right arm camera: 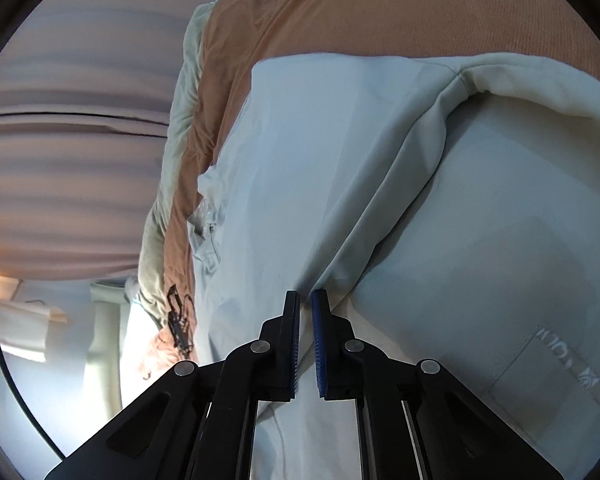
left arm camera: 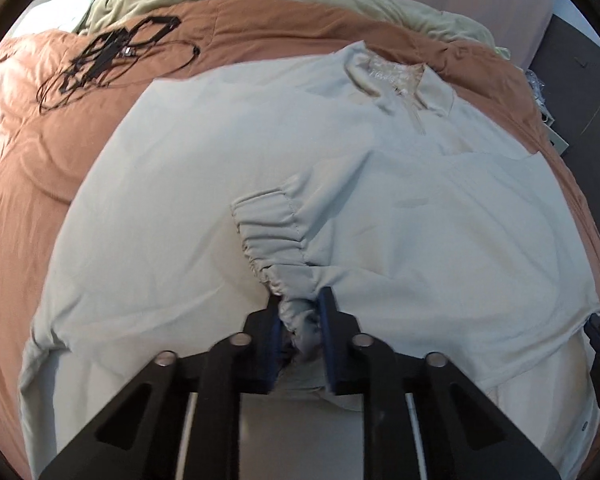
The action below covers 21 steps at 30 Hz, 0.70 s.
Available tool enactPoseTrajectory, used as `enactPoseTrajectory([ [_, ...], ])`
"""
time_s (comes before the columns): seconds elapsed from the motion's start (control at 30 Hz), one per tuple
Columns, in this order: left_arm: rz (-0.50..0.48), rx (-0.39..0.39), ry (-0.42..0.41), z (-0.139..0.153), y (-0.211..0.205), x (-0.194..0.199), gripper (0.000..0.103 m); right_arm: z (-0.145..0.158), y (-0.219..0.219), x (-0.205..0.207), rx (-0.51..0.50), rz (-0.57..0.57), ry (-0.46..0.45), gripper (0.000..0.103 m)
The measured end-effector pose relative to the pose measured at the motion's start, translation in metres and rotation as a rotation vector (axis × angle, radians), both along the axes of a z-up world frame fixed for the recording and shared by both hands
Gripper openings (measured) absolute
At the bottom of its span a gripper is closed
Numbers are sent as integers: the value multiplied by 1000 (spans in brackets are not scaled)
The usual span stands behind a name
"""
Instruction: Fold large clothes
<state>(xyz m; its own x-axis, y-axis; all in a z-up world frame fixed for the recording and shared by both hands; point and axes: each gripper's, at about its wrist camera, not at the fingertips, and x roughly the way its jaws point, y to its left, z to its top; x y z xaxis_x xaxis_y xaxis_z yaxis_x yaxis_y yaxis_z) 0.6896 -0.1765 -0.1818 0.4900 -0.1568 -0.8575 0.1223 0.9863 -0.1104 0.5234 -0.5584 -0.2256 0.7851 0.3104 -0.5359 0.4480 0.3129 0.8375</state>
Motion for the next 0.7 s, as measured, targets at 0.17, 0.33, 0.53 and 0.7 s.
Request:
enactPoseTrajectory([
  [0.17,2,43,-70,20,-5,14,15,12,-6,-11,-4,-52,2,58],
  [0.33,0,52,-46,14,-4,27,16,18,-21,-25,-48,-125,21,61],
  [0.53,-1,21,-14,-1,2,26,18,-1,-50,-34,23,-214,-19,49],
  [0.7,-11,26,-11,-7,0,29,18,-9,-69,-38,38,-276,-42,29],
])
